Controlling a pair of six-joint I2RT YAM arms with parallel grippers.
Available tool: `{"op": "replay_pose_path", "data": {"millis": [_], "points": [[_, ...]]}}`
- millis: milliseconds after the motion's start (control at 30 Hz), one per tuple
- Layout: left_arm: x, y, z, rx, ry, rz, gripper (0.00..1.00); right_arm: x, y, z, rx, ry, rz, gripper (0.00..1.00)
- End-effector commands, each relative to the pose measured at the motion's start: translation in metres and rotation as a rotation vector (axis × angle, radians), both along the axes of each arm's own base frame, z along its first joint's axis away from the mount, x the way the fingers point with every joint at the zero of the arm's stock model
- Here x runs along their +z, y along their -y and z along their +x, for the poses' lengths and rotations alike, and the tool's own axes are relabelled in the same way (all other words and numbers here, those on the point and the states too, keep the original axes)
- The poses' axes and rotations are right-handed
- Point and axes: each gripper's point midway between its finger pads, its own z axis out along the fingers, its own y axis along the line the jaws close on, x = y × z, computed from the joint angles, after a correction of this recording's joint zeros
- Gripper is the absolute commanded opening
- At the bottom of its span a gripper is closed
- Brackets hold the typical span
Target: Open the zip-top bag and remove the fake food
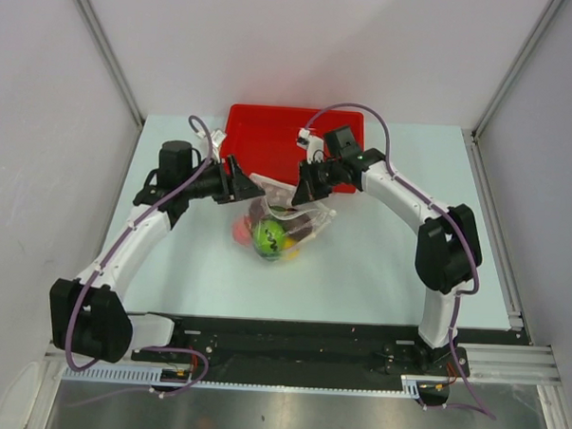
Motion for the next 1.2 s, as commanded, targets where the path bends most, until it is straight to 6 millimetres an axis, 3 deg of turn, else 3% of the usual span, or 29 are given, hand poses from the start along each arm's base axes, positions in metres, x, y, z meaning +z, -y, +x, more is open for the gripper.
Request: {"op": "replay_pose_path", "data": {"millis": [0,67,100,233,333,367,467,533,567,667,767,967,1100,1167], "points": [[0.024,-0.016,0.008,0.217,0.036,0.104,0.85,0.042,-0.003,-0.005,-0.100,-0.030,0.070,0.00],[0.029,-0.025,0.012,0.322,0.027,0.172,0.95,0.045,0.004,-0.002,-0.157,-0.057,0.037,0.00],[0.018,-0.030,0.003,0.342,-0.038,0.214,0.95,0.045,0.005,-0.003,-0.166,-0.075,0.033,0.00],[0.010,-0.030,-0.014,0.411,-0.137,0.249,0.91,0.054,0.002,-0.011,-0.178,-0.132,0.055,0.00],[0.004,-0.011,-0.025,0.424,-0.216,0.175,0.77,0.053,0.001,-0.016,-0.196,-0.146,0.056,0.00],[0.001,0.004,-0.031,0.408,-0.250,0.137,0.65,0.049,0.003,-0.017,-0.203,-0.158,0.050,0.00],[0.008,0.027,-0.035,0.393,-0.295,0.111,0.47,0.047,0.003,-0.020,-0.231,-0.168,0.059,0.00],[-0.002,0.032,-0.042,0.406,-0.332,0.178,0.47,0.049,0.000,-0.020,-0.238,-0.181,0.076,0.00],[-0.006,0.032,-0.044,0.446,-0.380,0.172,0.52,0.050,-0.001,-0.020,-0.235,-0.184,0.081,0.00],[-0.032,0.024,-0.049,0.550,-0.488,0.180,0.55,0.055,-0.002,-0.020,-0.237,-0.182,0.089,0.00],[-0.044,0.021,-0.045,0.617,-0.522,0.157,0.57,0.059,-0.001,-0.021,-0.238,-0.175,0.102,0.00],[-0.053,0.018,-0.032,0.700,-0.532,0.157,0.70,0.060,-0.002,-0.026,-0.227,-0.183,0.118,0.00],[-0.058,0.026,-0.020,0.697,-0.516,0.144,0.68,0.064,-0.002,-0.026,-0.222,-0.172,0.127,0.00],[-0.056,0.033,-0.016,0.677,-0.511,0.129,0.63,0.065,-0.003,-0.025,-0.220,-0.170,0.129,0.00]]}}
